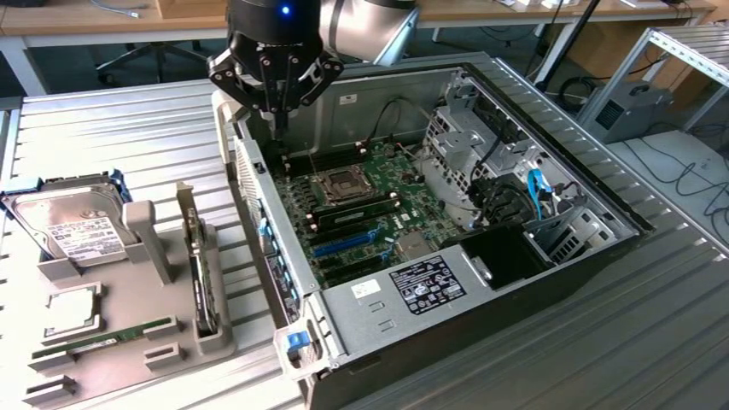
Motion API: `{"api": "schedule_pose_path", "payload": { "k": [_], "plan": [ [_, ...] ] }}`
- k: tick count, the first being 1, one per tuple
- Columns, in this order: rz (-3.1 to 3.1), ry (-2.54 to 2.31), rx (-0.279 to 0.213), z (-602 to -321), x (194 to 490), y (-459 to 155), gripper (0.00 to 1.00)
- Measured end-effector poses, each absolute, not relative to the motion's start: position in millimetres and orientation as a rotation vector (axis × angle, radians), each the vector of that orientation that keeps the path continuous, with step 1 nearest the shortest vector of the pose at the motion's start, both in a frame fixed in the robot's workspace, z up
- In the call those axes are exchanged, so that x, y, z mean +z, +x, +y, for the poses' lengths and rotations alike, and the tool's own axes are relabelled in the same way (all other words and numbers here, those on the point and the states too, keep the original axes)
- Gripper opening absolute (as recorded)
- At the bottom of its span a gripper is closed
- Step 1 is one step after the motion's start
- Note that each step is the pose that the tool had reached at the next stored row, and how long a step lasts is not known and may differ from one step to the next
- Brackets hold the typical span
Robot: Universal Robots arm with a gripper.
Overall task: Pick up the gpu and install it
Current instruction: 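Reach for the gpu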
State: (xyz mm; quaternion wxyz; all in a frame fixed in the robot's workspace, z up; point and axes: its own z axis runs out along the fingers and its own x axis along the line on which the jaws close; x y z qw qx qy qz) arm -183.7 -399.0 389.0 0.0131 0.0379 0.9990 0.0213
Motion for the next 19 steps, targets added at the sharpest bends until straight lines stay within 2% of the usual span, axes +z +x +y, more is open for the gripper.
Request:
{"api": "schedule_pose_path", "payload": {
  "k": [19],
  "plan": [
    [3.112,0.118,0.067,-399.0,389.0,-190.4,0.11]
  ]
}}
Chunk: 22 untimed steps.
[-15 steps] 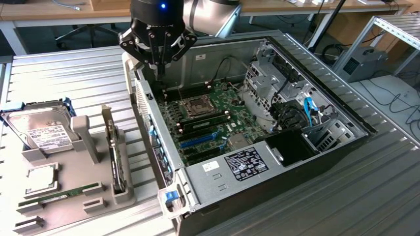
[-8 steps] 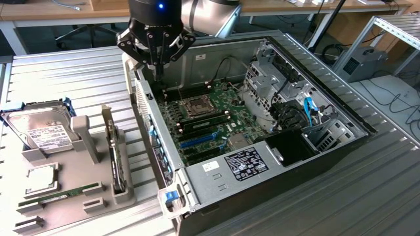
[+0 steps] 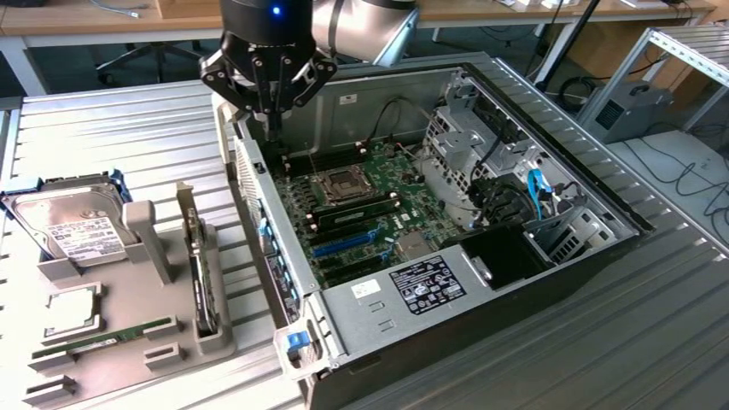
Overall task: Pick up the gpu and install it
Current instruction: 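Reach for the gpu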
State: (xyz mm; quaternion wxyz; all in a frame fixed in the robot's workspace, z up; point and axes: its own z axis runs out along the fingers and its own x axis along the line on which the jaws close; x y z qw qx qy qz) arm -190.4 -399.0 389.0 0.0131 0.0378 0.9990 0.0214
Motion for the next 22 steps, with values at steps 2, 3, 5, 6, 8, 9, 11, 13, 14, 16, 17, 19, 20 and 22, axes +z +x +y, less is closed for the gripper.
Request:
{"api": "schedule_pose_path", "payload": {
  "k": [2,3,5,6,8,9,11,13,14,16,17,19,20,22],
  "plan": [
    [3.112,0.118,0.067,-399.0,388.9,-191.0,0.11],
    [3.112,0.118,0.067,-399.0,388.9,-191.3,0.11],
    [3.113,0.118,0.067,-399.0,388.9,-191.8,0.11],
    [3.112,0.118,0.067,-398.9,388.9,-192.1,0.11],
    [3.112,0.118,0.067,-399.0,388.9,-192.6,0.11],
    [3.112,0.118,0.067,-399.0,388.9,-192.8,0.11],
    [3.113,0.118,0.067,-399.0,388.9,-193.3,0.11],
    [3.113,0.118,0.067,-399.0,388.9,-193.7,0.11],
    [3.112,0.118,0.067,-399.0,388.9,-194.0,0.11],
    [3.112,0.118,0.067,-399.0,388.8,-194.4,0.11],
    [3.112,0.118,0.067,-399.0,388.8,-194.7,0.11],
    [3.112,0.118,0.067,-399.0,388.8,-195.1,0.11],
    [3.113,0.118,0.067,-399.0,388.8,-195.3,0.11],
    [3.113,0.118,0.067,-399.0,388.8,-195.8,0.11]
  ]
}}
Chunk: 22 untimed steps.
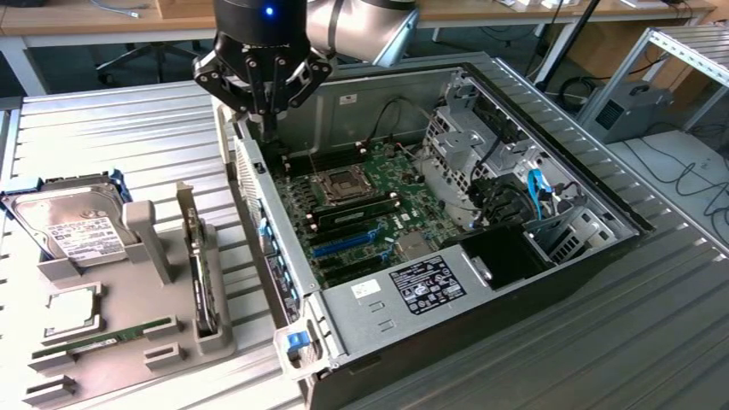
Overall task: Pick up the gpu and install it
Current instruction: 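Reach for the gpu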
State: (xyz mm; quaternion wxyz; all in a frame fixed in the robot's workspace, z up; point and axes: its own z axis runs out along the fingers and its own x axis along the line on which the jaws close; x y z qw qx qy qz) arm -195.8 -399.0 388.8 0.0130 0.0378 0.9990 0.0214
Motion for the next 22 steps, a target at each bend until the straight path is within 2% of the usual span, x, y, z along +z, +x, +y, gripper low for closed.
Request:
{"api": "schedule_pose_path", "payload": {
  "k": [22],
  "plan": [
    [3.113,0.118,0.067,-399.0,388.6,-202.4,0.11]
  ]
}}
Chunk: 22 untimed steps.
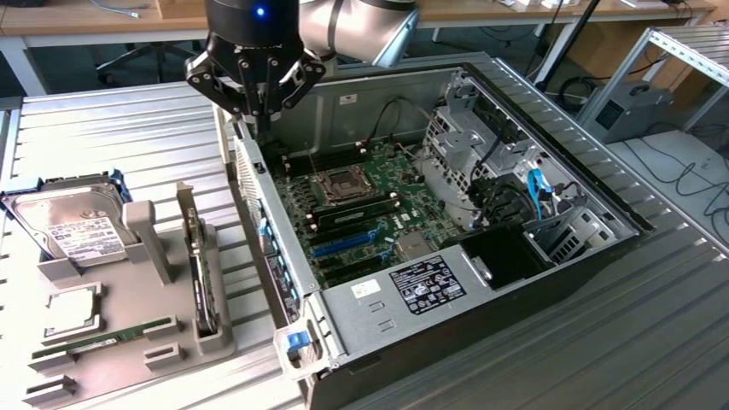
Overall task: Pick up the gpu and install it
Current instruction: 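Reach for the gpu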
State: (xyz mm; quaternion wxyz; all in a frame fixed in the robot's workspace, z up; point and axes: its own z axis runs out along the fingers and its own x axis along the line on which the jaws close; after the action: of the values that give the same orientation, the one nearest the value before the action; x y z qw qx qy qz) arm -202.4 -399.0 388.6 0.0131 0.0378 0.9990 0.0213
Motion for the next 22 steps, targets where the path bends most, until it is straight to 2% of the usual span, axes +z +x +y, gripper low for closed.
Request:
{"api": "schedule_pose_path", "payload": {
  "k": [22],
  "plan": [
    [3.113,0.118,0.067,-399.0,388.3,-212.9,0.11]
  ]
}}
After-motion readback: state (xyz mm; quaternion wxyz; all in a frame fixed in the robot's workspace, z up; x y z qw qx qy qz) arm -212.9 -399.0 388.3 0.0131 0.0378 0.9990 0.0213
